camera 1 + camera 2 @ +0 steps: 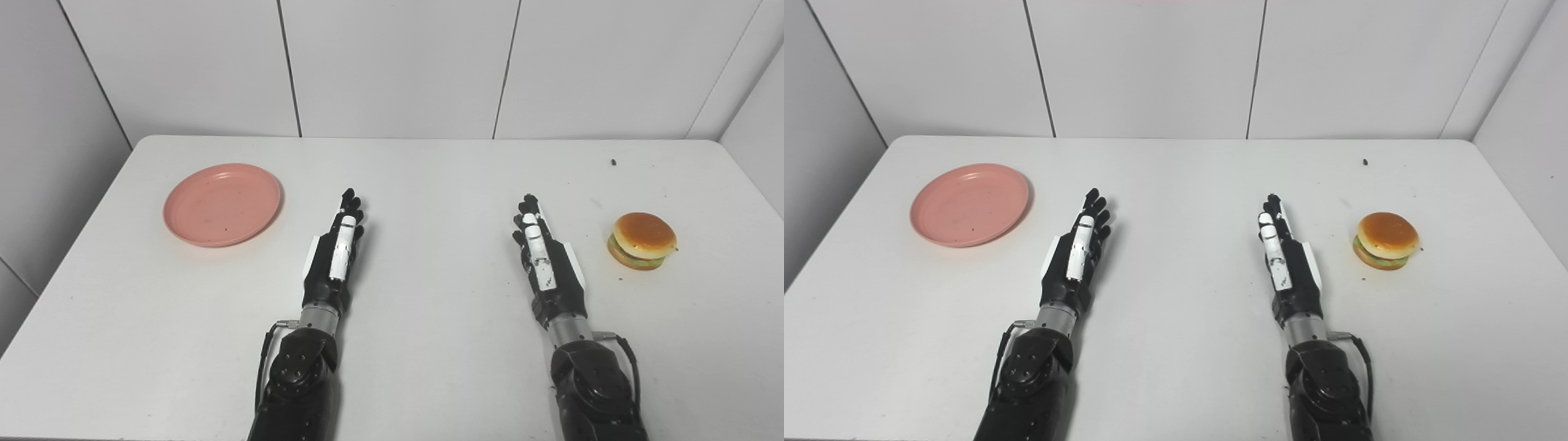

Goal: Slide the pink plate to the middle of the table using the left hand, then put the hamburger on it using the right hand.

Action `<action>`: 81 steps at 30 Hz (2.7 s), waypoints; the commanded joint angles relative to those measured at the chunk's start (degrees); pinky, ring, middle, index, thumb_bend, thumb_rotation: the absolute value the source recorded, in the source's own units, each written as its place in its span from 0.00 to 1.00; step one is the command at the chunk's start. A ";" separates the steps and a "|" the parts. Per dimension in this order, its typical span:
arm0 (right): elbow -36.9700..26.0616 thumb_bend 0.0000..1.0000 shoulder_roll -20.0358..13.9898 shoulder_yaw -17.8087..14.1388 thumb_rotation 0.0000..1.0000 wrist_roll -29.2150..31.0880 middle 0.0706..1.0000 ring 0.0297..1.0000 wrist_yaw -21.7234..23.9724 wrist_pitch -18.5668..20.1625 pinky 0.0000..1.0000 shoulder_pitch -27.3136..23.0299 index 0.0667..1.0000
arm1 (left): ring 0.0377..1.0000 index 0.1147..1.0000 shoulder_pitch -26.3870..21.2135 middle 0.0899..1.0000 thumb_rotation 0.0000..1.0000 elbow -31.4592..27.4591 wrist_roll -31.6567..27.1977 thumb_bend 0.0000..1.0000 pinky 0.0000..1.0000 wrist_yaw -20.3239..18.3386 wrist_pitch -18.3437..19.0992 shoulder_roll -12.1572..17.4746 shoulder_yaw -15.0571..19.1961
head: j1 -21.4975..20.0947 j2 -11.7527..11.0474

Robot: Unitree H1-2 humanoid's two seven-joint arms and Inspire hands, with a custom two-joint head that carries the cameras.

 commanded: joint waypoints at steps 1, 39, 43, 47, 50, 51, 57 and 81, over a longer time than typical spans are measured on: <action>-1.02 0.51 0.12 -0.03 0.93 0.00 1.00 1.00 -0.17 -2.65 1.00 -2.37 1.00 | 1.00 1.00 0.77 1.00 1.00 1.09 0.05 0.39 1.00 0.06 -0.61 0.34 0.24 | 0.03 0.02; 2.58 0.57 -3.38 -1.39 0.95 1.42 1.00 1.00 1.72 -5.96 1.00 -1.82 1.00 | 1.00 1.00 -2.24 1.00 1.00 -6.95 -3.19 0.46 1.00 -0.84 5.84 0.27 1.09 | 14.75 -4.87; 5.49 0.58 -4.17 -1.67 0.94 3.25 1.00 1.00 3.15 -8.29 1.00 -2.57 1.00 | 1.00 1.00 -4.64 1.00 1.00 -10.89 -4.82 0.53 1.00 -0.65 10.32 2.08 2.78 | 16.61 -5.72; 6.43 0.58 -4.71 -2.12 0.92 4.11 1.00 1.00 3.92 -8.91 1.00 -2.62 1.00 | 0.97 0.96 -7.53 0.96 1.00 -12.61 -5.17 0.55 0.98 1.25 12.06 3.09 5.52 | 17.88 -6.55; 6.74 0.57 -4.90 -2.34 0.91 4.63 1.00 1.00 4.25 -9.24 1.00 -2.62 1.00 | 0.89 0.86 -9.89 0.88 1.00 -12.25 -4.67 0.57 0.89 3.22 11.33 4.13 7.96 | 18.38 -6.92; 6.79 0.57 -4.89 -2.42 0.91 4.78 1.00 1.00 4.33 -9.41 1.00 -2.60 1.00 | 0.89 0.86 -10.41 0.87 1.00 -12.12 -4.19 0.57 0.88 3.96 10.98 4.38 8.49 | 18.38 -6.92; 7.04 0.56 -4.91 -2.53 0.92 4.77 1.00 1.00 4.25 -9.84 1.00 -2.66 1.00 | 0.80 0.76 -13.62 0.78 1.00 -10.93 -5.26 0.62 0.78 4.55 10.65 8.32 11.87 | 18.76 -7.12; 5.16 0.53 -4.56 -2.79 0.93 4.70 1.00 1.00 4.47 -9.14 1.00 -1.93 1.00 | 0.61 0.56 -24.19 0.58 1.00 9.20 -6.34 0.42 0.61 8.44 2.85 22.78 22.57 | 19.88 -7.10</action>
